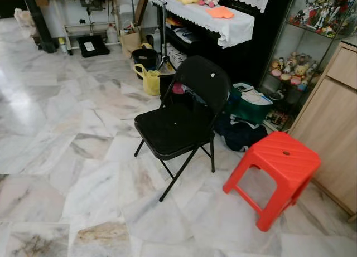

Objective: Setting the table

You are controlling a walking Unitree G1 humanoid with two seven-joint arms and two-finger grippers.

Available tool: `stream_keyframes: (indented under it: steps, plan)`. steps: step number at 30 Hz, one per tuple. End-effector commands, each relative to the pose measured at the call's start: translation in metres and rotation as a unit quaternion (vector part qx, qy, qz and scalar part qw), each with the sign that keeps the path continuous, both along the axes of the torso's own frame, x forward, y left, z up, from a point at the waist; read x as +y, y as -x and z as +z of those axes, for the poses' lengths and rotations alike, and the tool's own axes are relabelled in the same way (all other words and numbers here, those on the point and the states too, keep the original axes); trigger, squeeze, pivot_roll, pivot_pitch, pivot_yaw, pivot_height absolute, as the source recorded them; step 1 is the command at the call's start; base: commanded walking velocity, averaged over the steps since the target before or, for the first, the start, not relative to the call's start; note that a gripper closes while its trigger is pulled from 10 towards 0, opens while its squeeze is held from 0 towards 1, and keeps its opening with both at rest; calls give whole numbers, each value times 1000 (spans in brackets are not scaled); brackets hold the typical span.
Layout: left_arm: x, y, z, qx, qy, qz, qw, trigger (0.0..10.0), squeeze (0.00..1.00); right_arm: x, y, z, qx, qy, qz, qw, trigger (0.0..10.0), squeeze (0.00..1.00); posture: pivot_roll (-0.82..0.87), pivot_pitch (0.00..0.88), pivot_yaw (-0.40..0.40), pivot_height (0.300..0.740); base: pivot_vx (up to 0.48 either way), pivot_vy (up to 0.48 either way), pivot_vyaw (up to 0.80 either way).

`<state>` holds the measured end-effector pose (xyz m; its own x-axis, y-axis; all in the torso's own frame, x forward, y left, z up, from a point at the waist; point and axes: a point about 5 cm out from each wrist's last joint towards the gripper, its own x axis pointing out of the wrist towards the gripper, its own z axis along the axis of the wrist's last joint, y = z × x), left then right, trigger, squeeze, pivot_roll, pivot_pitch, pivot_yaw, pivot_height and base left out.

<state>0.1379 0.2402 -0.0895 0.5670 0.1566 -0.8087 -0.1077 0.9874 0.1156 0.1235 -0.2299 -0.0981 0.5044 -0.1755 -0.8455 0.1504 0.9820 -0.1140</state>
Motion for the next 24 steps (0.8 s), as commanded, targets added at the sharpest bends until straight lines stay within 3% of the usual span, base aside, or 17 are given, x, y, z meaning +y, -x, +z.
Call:
stream_keyframes:
  steps: [1,14,24]
  plan:
    - [-28,-51,13,-26,50,-14,998,10000,0,76,-80,20,-42,-128,0,991,10000,0,40,12,-5,740,0,0,-712]
    - [-38,-60,16,-31,50,-39,997,10000,0,78,-85,23,-40,-117,-6,992,10000,0,43,23,-17,740,0,0,-717]
    - [-36,-56,14,-24,48,-37,998,10000,0,81,-89,25,-47,-119,-15,992,10000,0,39,24,-21,740,0,0,-718]
